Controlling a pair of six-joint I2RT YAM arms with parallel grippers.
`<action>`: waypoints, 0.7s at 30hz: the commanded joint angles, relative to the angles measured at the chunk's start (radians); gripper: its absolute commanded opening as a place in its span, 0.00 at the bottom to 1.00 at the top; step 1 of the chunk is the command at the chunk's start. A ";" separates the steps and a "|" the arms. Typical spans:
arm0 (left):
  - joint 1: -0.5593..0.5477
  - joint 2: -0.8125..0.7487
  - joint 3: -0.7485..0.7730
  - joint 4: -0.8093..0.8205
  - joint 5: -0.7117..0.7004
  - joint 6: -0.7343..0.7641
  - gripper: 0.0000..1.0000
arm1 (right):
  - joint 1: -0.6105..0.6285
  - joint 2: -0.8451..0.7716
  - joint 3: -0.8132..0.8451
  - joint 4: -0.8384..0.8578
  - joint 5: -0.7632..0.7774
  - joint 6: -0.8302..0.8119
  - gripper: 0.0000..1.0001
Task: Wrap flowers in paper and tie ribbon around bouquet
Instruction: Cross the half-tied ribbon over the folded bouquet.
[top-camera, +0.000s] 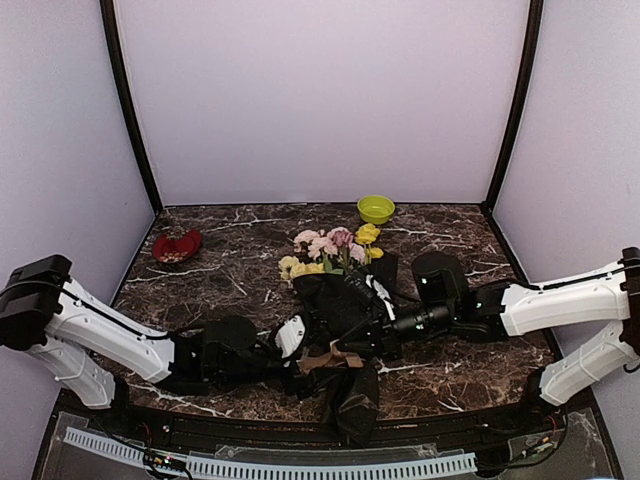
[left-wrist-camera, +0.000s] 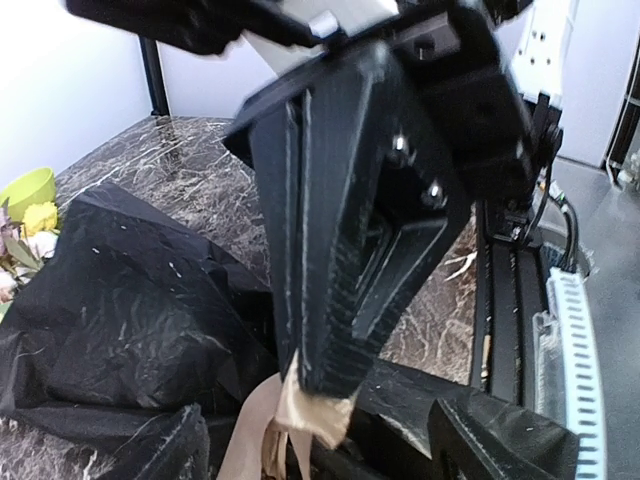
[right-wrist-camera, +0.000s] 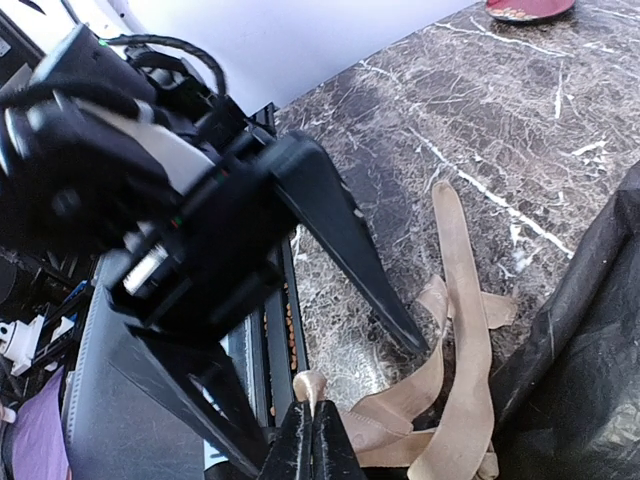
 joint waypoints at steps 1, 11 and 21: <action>0.016 -0.162 -0.003 -0.266 -0.006 -0.127 0.79 | -0.007 -0.017 0.007 0.007 0.039 0.011 0.00; 0.301 -0.376 0.021 -1.013 -0.229 -0.694 0.67 | -0.007 0.011 0.023 0.012 0.009 0.010 0.00; 0.404 -0.224 -0.014 -0.943 -0.164 -0.630 0.66 | -0.006 0.032 0.030 0.004 0.002 0.025 0.00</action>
